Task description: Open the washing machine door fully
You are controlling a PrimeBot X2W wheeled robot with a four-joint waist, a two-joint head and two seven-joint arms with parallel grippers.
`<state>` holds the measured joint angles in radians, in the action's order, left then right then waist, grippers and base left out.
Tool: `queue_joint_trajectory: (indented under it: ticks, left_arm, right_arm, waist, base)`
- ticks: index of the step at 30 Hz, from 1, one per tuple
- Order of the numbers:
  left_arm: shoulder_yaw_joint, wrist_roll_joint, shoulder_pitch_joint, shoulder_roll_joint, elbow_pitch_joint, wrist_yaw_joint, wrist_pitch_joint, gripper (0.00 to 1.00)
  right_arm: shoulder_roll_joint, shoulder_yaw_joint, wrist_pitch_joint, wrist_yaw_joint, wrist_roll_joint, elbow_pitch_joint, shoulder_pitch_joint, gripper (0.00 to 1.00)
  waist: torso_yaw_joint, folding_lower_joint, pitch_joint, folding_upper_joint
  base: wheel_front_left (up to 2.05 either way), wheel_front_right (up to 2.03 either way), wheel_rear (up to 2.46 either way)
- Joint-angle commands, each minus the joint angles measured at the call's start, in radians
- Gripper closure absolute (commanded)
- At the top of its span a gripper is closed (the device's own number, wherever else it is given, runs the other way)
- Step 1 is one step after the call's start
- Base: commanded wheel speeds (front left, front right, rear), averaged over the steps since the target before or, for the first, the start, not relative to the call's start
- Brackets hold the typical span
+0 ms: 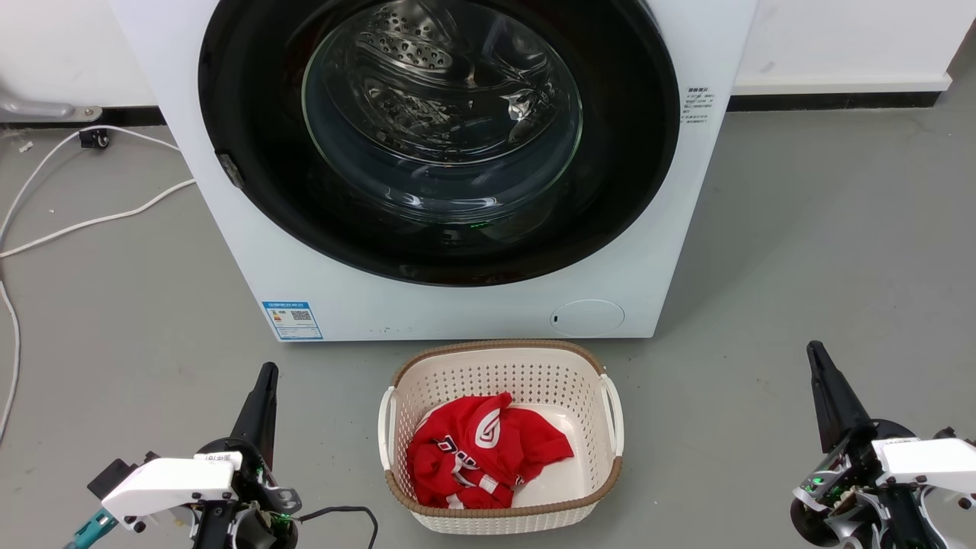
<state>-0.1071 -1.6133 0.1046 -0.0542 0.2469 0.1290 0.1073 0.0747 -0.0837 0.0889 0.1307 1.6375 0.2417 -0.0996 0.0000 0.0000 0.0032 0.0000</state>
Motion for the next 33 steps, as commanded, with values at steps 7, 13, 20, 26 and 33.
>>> queue_joint_trajectory:
  ticks: [7, 13, 20, 26, 33]
  left_arm:
    - [-0.004, 0.003, 0.009, 0.0, 0.0, 0.003, 0.005, 1.0]
    - [0.016, 0.007, 0.0, 0.002, 0.001, 0.0, -0.021, 0.0]
    - [0.031, 0.044, 0.001, 0.002, -0.029, 0.0, -0.055, 0.0]
    - [0.034, 0.117, 0.006, 0.002, -0.063, 0.0, -0.082, 0.0]
    - [0.026, 0.265, 0.017, 0.002, -0.11, 0.001, -0.112, 0.0]
  right_arm:
    - [-0.005, -0.004, 0.006, 0.0, -0.006, 0.002, -0.013, 1.0]
    - [-0.005, 0.002, -0.017, 0.0, -0.011, -0.007, 0.008, 0.0]
    - [-0.007, 0.014, -0.052, 0.0, -0.054, -0.04, 0.018, 0.0]
    - [-0.008, 0.012, -0.078, 0.0, -0.161, -0.079, 0.023, 0.0]
    - [-0.01, 0.011, -0.106, 0.0, -0.348, -0.135, 0.028, 0.0]
  waist:
    - [0.0, 0.0, 0.0, 0.0]
    - [-0.001, 0.0, 0.001, 0.0]
    - [-0.002, 0.0, 0.001, 0.0]
    - [-0.003, 0.0, 0.002, 0.0]
    - [-0.004, 0.0, 0.004, 0.0]
  base:
    - [0.0, 0.0, 0.0]
    - [0.0, 0.0, 0.0]
    - [0.0, 0.0, 0.0]
    - [0.0, 0.0, 0.0]
    - [0.0, 0.0, 0.0]
